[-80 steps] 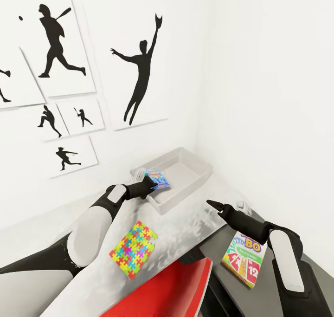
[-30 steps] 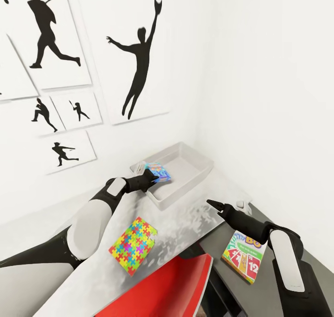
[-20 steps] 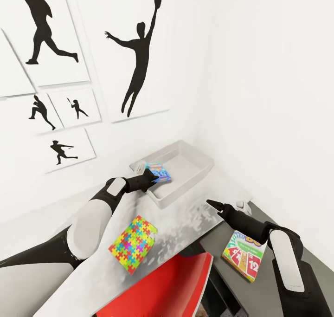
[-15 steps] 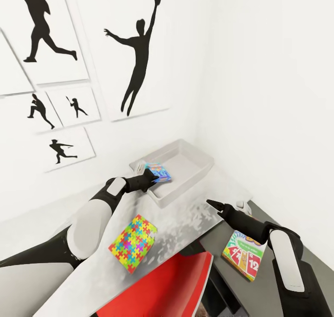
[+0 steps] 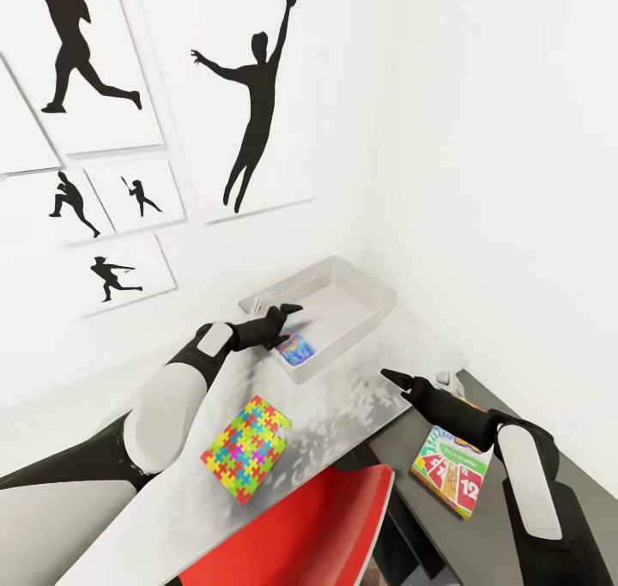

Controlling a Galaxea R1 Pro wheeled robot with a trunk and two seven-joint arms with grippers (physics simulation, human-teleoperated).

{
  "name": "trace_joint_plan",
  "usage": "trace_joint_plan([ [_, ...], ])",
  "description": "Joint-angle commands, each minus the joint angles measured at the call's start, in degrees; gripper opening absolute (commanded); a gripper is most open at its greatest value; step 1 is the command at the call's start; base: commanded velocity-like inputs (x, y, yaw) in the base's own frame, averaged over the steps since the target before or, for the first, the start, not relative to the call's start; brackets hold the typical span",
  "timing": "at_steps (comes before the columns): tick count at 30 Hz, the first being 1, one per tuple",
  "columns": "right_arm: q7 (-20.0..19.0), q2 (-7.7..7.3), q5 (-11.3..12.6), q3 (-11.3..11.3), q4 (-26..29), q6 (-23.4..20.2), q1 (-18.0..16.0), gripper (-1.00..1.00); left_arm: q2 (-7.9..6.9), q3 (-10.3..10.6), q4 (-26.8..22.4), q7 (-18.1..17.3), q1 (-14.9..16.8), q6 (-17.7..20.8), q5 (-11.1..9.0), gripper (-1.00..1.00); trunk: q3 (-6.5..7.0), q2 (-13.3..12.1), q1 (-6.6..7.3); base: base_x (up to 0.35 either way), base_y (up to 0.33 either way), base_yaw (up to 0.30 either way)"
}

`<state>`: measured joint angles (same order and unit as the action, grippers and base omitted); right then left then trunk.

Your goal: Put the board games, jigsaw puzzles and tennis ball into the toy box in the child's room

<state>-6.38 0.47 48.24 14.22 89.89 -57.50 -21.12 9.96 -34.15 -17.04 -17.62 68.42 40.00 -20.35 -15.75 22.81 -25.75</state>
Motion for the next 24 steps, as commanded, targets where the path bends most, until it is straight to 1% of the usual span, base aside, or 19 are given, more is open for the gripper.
trace_joint_plan([
  [1, -0.6, 0.05, -0.6, 0.1, 0.0, -0.3, -0.1, 1.00, 0.04, -0.3, -0.4, -0.7, 0.0, 0.6, 0.1, 1.00, -0.11, 0.1, -0.03, 0.000, 0.000, 0.000],
  [2, -0.6, 0.05, -0.6, 0.1, 0.0, -0.3, -0.1, 1.00, 0.04, -0.3, -1.1, -1.4, 0.0, 1.5, 0.1, 1.00, -0.11, 0.1, -0.03, 0.000, 0.000, 0.000],
  [4, -0.6, 0.11, -0.6, 0.1, 0.0, -0.3, -0.1, 1.00, 0.04, -0.4, -3.9, -2.3, 0.1, 5.3, 0.2, 1.00, -0.11, 0.1, -0.03, 0.000, 0.000, 0.000],
  [8, -0.6, 0.12, -0.6, 0.1, 0.0, -0.3, -0.1, 1.00, 0.04, -0.3, -14.0, -2.8, 0.1, 15.2, 0.3, 1.00, -0.11, 0.1, -0.03, 0.000, 0.000, 0.000],
  [10, -0.6, 0.09, -0.6, 0.2, 0.0, -0.3, -0.1, 1.00, 0.04, -0.2, -17.4, -2.9, 0.0, 17.5, 0.3, 1.00, -0.11, 0.1, -0.03, 0.000, 0.000, 0.000],
  [11, -0.6, 0.06, -0.6, 0.2, 0.0, -0.3, -0.1, 1.00, -0.95, -0.2, -18.9, -2.9, 0.0, 18.4, 0.2, 1.00, -0.11, 0.1, -0.03, 0.000, 0.000, 0.000],
  [12, -0.6, 0.04, -0.6, 0.2, 0.0, -0.3, -0.1, 1.00, -1.58, -0.2, -19.4, -2.9, 0.0, 18.7, 0.2, 1.00, -0.11, 0.1, -0.03, 0.000, 0.000, 0.000],
  [13, -0.6, 0.00, -0.6, 0.2, 0.0, -0.3, -0.1, 1.00, -3.05, -0.1, -20.2, -2.9, 0.0, 19.1, 0.2, 1.00, -0.11, 0.1, -0.03, 0.000, 0.000, 0.000],
  [14, -0.6, -0.03, -0.6, 0.2, 0.0, -0.3, -0.1, 1.00, -3.80, -0.1, -20.5, -2.9, -0.1, 19.3, 0.2, 1.00, -0.11, 0.1, -0.03, 0.000, 0.000, 0.000],
  [15, -0.6, -0.06, -0.6, 0.2, 0.0, -0.3, -0.1, 1.00, -5.27, -0.1, -20.8, -3.0, -0.1, 19.6, 0.2, 1.00, -0.11, 0.1, -0.03, 0.000, 0.000, 0.000],
  [16, -0.6, -0.07, -0.6, 0.2, 0.0, -0.3, -0.1, 1.00, -6.01, -0.1, -21.0, -3.0, -0.2, 19.7, 0.2, 1.00, -0.11, 0.1, -0.03, 0.000, 0.000, 0.000],
  [17, -0.6, -0.07, -0.6, 0.2, 0.0, -0.3, -0.1, 1.00, -7.54, 0.0, -21.2, -3.0, -0.3, 19.8, 0.1, 1.00, -0.11, 0.1, -0.03, 0.000, 0.000, 0.000],
  [18, -0.6, -0.07, -0.6, 0.2, 0.0, -0.3, -0.1, 1.00, -8.32, 0.0, -21.3, -3.0, -0.4, 19.9, 0.1, 1.00, -0.11, 0.1, -0.03, 0.000, 0.000, 0.000],
  [19, -0.6, -0.04, -0.7, 0.2, 0.0, -0.3, -0.1, 1.00, -9.92, 0.0, -21.4, -3.0, -0.5, 20.0, 0.1, 1.00, -0.11, 0.1, -0.03, 0.000, 0.000, 0.000],
  [20, -0.6, 0.00, -0.7, 0.2, 0.0, -0.3, -0.1, 1.00, -10.72, 0.0, -21.4, -3.1, -0.6, 20.0, 0.1, 1.00, -0.11, 0.1, -0.03, 0.000, 0.000, 0.000],
  [21, -0.6, 0.05, -0.7, 0.2, 0.0, -0.3, -0.1, 1.00, -12.29, 0.0, -21.5, -3.5, -0.9, 20.0, 0.0, 1.00, -0.11, 0.1, -0.03, 0.000, 0.000, 0.000],
  [22, -0.6, 0.07, -0.7, 0.2, 0.0, -0.2, -0.1, 1.00, -13.07, 0.0, -21.5, -3.9, -1.1, 20.0, 0.0, 1.00, -0.11, 0.1, -0.03, 0.000, 0.000, 0.000],
  [23, -0.6, 0.10, -0.7, 0.2, 0.0, -0.2, -0.1, 1.00, -14.65, 0.0, -21.5, -5.1, -1.9, 20.0, 0.0, 1.00, -0.11, 0.1, -0.03, 0.000, 0.000, 0.000],
  [24, -0.6, 0.11, -0.7, 0.2, 0.0, -0.2, -0.1, 1.00, -16.43, 0.0, -21.5, -7.1, -3.2, 20.0, 0.0, 1.00, -0.11, 0.1, -0.03, 0.000, 0.000, 0.000],
])
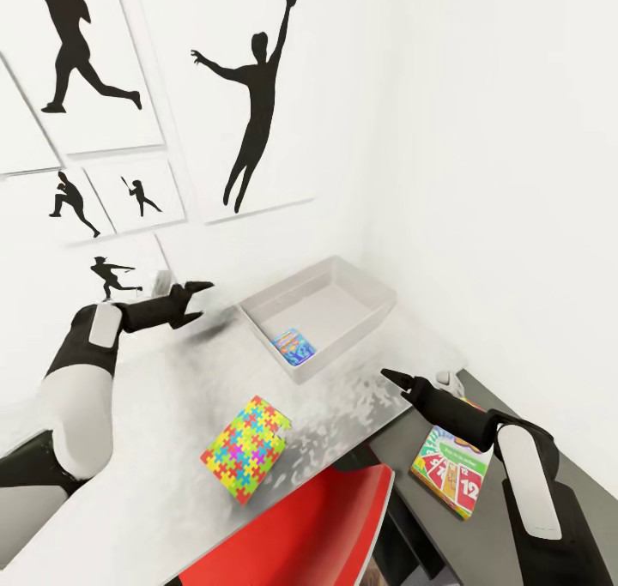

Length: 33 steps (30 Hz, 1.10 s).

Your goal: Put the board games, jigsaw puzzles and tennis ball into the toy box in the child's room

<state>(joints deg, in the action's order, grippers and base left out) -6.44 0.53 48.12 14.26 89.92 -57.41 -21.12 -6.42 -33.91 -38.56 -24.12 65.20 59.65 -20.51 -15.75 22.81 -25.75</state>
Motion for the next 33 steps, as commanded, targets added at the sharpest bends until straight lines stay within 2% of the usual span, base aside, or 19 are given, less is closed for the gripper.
trace_joint_plan([
  [1, -0.6, 0.06, -0.6, 0.2, 0.1, -0.3, -0.1, 1.00, -0.99, -0.3, 0.0, -1.8, -0.8, 0.3, 0.2, 1.00, -0.10, 0.1, -0.03, 0.000, 0.000, 0.000],
  [2, -0.6, 0.07, -0.6, 0.2, 0.1, -0.3, -0.1, 1.00, -2.94, -0.2, 0.0, -4.9, -2.5, 0.3, 0.3, 1.00, -0.10, 0.1, -0.03, 0.000, 0.000, 0.000],
  [3, -0.6, 0.07, -0.6, 0.2, 0.1, -0.3, -0.1, 1.00, -3.90, -0.2, 0.0, -6.7, -3.5, 0.3, 0.3, 1.00, -0.10, 0.1, -0.03, 0.000, 0.000, 0.000],
  [4, -0.6, 0.06, -0.6, 0.2, 0.1, -0.3, -0.1, 1.00, -5.71, -0.1, -0.1, -10.9, -5.5, 0.3, 0.4, 1.00, -0.10, 0.1, -0.03, 0.000, 0.000, 0.000],
  [5, -0.6, 0.03, -0.6, 0.2, 0.1, -0.3, -0.1, 1.00, -6.57, 0.0, -0.1, -13.1, -6.6, 0.3, 0.4, 1.00, -0.10, 0.1, -0.03, 0.000, 0.000, 0.000],
  [6, -0.6, -0.06, -0.5, 0.2, 0.2, -0.3, -0.1, 1.00, -11.75, 2.1, -0.4, -26.9, -14.5, 0.2, 0.8, 1.00, -0.10, 0.1, -0.03, 0.000, 0.000, 0.000],
  [11, -0.6, 0.13, -0.5, 0.0, 0.2, -0.3, -0.1, 1.00, -16.35, 6.1, -3.6, -40.8, -24.0, -1.3, 1.0, 1.00, -0.10, 0.1, -0.03, 0.000, 0.000, 0.000],
  [12, -0.6, 0.16, -0.5, -0.1, 0.2, -0.3, -0.1, 1.00, -16.67, 6.3, -4.4, -42.1, -24.9, -1.4, 1.0, 1.00, -0.10, 0.1, -0.03, 0.000, 0.000, 0.000],
  [15, -0.6, 0.23, -0.7, -0.2, 0.2, -0.3, -0.1, 1.00, -17.74, 6.8, -10.0, -49.0, -29.1, -1.9, 1.0, 1.00, -0.10, 0.1, -0.03, 0.000, 0.000, 0.000],
  [17, -0.6, 0.25, -0.8, -0.3, 0.2, -0.3, -0.1, 1.00, -17.92, 6.8, -11.7, -50.9, -30.6, -2.1, 1.0, 1.00, -0.10, 0.1, -0.03, 0.000, 0.000, 0.000],
  [21, -0.6, 0.32, -0.8, -0.3, 0.2, -0.3, -0.1, 1.00, -18.14, 6.6, -13.3, -52.6, -31.9, -2.0, 0.9, 1.00, -0.10, 0.1, -0.03, -0.004, 0.000, 0.000],
  [33, -0.5, 0.35, -0.4, -0.3, 0.1, -0.2, -0.1, 1.00, -18.28, 6.5, -13.9, -53.2, -32.3, -2.1, 0.9, 1.00, -0.10, 0.1, -0.03, -0.113, 0.023, 0.000],
])
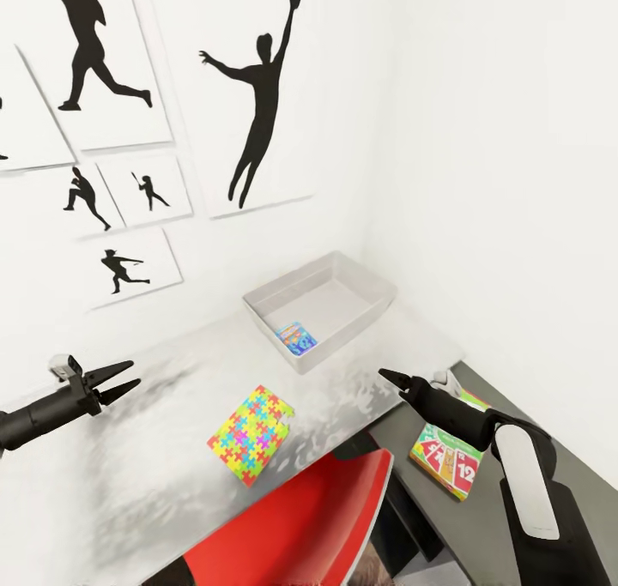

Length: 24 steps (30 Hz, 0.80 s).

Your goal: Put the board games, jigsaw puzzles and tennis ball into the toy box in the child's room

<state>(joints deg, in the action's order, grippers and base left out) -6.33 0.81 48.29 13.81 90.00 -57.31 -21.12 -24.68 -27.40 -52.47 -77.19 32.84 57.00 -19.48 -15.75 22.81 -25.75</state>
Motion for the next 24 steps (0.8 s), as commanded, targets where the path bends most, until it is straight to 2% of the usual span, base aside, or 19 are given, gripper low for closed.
trace_joint_plan([
  [1, -0.6, 0.07, -0.5, 0.2, 0.0, -0.3, -0.1, 1.00, -0.01, 0.0, 0.0, -0.1, 0.0, 0.5, -0.1, 1.00, -0.11, 0.1, -0.03, -0.036, 0.010, 0.000],
  [8, -0.7, 0.07, -0.5, 0.2, 0.1, -0.3, -0.1, 1.00, -0.01, 0.0, 0.0, -0.1, 0.0, 0.5, -0.1, 1.00, -0.08, 0.1, -0.03, -0.154, 0.126, -0.009],
  [15, -0.7, 0.07, -0.5, 0.2, 0.0, -0.4, -0.1, 1.00, -0.02, 0.0, 0.0, -0.1, 0.0, 0.4, -0.1, 1.00, 0.29, 0.1, -0.03, -0.202, 0.171, -0.142],
  [24, -1.6, 0.07, -0.5, 0.2, 0.1, -0.4, -0.1, 1.00, -0.01, 0.1, 0.0, -0.1, 0.0, 0.4, -0.1, 1.00, 0.51, 0.1, -0.03, -0.028, 0.021, -0.063],
])
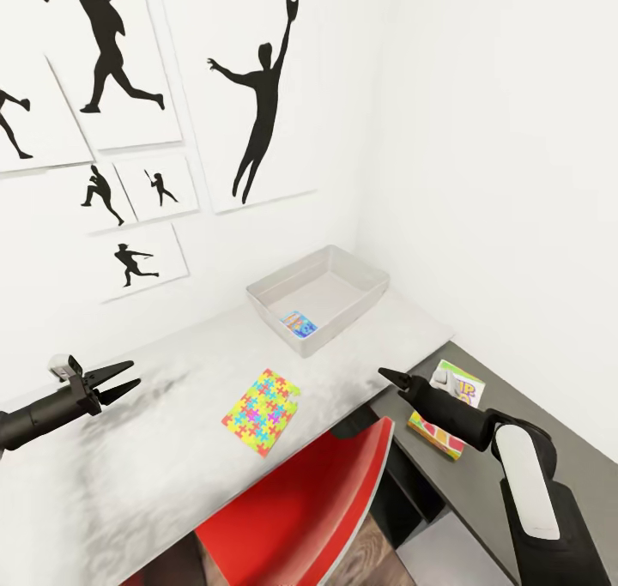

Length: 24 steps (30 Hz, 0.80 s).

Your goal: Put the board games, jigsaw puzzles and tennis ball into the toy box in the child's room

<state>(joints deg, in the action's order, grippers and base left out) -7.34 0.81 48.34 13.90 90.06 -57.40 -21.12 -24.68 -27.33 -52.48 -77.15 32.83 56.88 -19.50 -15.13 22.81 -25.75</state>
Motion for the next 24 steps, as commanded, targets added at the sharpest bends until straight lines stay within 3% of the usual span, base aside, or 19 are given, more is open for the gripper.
trace_joint_plan([
  [1, -0.8, 0.07, -0.6, 0.2, 0.0, -0.3, -0.1, 1.00, 0.00, 0.0, 0.0, -0.1, 0.0, 0.5, -0.1, 1.00, -0.10, 0.1, -0.03, -0.001, 0.001, -0.003],
  [12, -0.9, 0.07, -0.5, 0.2, 0.0, -0.3, -0.1, 1.00, 0.00, 0.0, 0.0, -0.1, 0.0, 0.4, -0.1, 1.00, -0.10, 0.1, -0.03, 0.000, 0.022, -0.009],
  [24, -1.0, 0.07, -0.5, 0.2, 0.0, -0.3, -0.1, 1.00, -0.17, -0.3, -0.1, -0.5, 0.0, 0.4, -0.1, 1.00, -0.10, 0.1, -0.03, 0.000, 0.054, -0.236],
])
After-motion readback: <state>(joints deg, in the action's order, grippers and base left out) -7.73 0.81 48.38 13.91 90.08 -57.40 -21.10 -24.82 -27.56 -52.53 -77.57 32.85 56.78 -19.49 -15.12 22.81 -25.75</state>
